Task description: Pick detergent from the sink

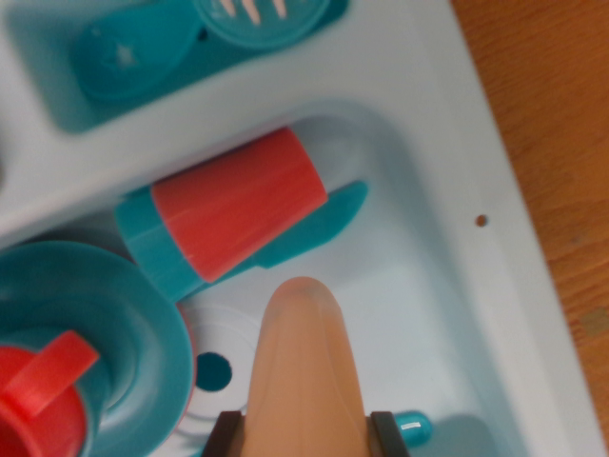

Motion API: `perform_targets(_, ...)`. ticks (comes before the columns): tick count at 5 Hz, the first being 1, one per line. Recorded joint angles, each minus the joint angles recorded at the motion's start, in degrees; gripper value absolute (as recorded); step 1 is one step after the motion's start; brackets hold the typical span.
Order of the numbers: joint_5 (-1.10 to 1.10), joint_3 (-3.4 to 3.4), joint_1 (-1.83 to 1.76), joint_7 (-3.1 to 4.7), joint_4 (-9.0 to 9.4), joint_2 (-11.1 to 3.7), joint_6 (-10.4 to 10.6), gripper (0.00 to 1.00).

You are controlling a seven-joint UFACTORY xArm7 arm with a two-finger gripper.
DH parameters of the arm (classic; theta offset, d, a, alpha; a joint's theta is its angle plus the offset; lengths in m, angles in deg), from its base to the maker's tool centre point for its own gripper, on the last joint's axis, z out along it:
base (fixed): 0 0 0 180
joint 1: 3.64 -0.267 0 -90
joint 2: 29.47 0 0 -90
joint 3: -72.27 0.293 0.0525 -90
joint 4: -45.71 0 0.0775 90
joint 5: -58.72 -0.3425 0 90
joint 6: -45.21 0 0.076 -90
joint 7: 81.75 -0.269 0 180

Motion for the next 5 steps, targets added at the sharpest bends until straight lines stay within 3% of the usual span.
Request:
perform_targets(1,0.12,-0.01,-0.02,-0.08,-1.75,0.66,-2.4,1.0)
perform_targets(2,0.12,-0.01,-0.02,-0.08,-1.75,0.66,-2.4,1.0)
perform_targets(3,0.26,-0.02,-0.05,-0.18,-3.72,1.4,-5.1,1.0)
perform_targets(4,0.26,-0.02,-0.05,-0.18,-3.72,1.4,-5.1,1.0)
perform_targets(5,0.4,-0.02,-0.07,-0.27,-5.69,2.14,-7.8,1.0)
